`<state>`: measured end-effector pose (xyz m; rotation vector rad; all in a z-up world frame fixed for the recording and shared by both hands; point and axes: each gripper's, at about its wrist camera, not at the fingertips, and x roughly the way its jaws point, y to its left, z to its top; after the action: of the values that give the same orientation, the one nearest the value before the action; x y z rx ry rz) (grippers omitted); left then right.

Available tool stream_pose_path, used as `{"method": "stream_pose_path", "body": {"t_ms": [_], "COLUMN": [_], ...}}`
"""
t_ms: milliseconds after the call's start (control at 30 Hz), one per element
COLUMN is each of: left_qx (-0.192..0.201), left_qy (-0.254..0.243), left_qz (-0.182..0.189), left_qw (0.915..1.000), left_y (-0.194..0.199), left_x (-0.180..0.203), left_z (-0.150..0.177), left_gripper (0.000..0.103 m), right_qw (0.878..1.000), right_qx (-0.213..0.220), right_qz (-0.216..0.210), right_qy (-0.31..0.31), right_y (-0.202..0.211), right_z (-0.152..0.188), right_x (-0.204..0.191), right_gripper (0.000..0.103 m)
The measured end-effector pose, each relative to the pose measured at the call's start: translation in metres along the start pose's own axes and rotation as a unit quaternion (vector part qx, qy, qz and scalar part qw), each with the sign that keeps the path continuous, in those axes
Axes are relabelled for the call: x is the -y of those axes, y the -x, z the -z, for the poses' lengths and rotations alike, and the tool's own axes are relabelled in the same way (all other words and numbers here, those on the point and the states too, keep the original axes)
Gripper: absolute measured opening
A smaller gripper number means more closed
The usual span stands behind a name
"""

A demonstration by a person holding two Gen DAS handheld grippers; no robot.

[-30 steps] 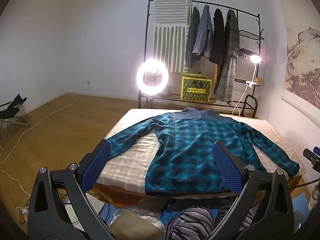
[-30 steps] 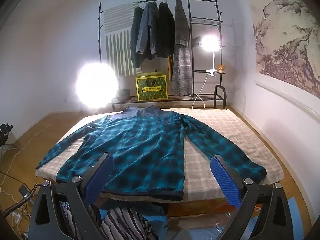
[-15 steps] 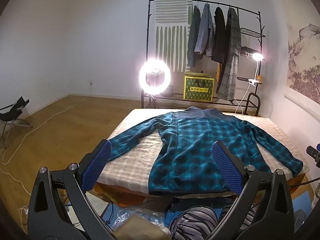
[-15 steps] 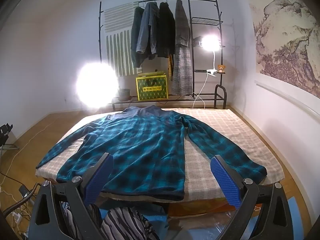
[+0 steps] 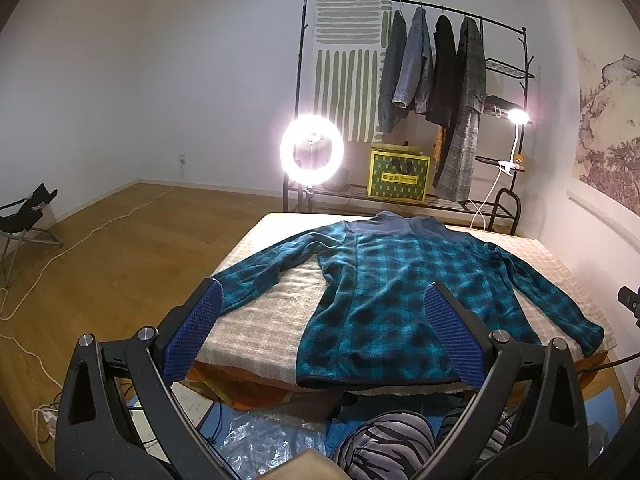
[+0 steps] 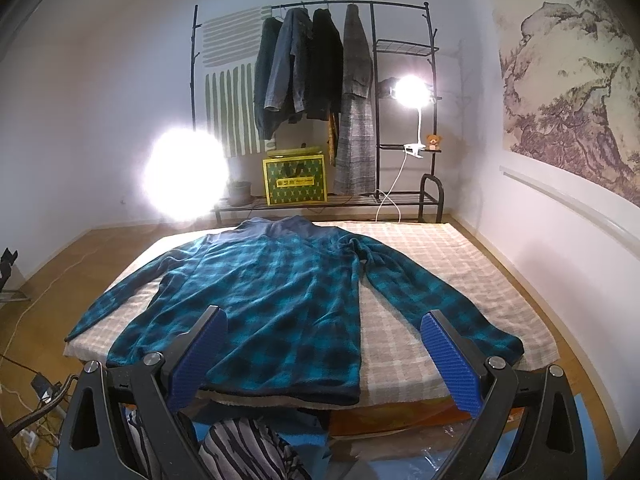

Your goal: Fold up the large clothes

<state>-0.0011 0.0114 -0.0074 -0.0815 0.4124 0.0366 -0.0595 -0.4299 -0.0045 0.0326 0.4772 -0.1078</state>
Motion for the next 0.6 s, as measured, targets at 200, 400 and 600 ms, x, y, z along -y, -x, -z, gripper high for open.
{"method": "stream_pose_path", "body": {"t_ms": [200, 400, 600], "left_qx": [0.001, 0.006, 0.006], "left_qy": [0.004, -0.010, -0.010], "left_qz": [-0.005, -0.012, -0.011], "left_qw": [1.0000, 0.9999, 0.9999], "left_y": [-0.001, 0.000, -0.001], "left_x": [-0.004, 0.001, 0.003], "left_z": [-0.001, -0.001, 0.002], "left_gripper": [0.102, 0.102, 0.102], "right_qw": [1.000, 1.000, 1.000], "right_qx": [0.007, 0.012, 0.018], "right_qz": [0.005, 0.004, 0.006], "right_qy": [0.006, 0.006, 0.009], "right_y": [0.002, 0.005, 0.007], "right_z": [-0.005, -0.008, -0.012], "right_x": [-0.005, -0.006, -0.007], "right_gripper": [0.099, 0.099, 0.099]}}
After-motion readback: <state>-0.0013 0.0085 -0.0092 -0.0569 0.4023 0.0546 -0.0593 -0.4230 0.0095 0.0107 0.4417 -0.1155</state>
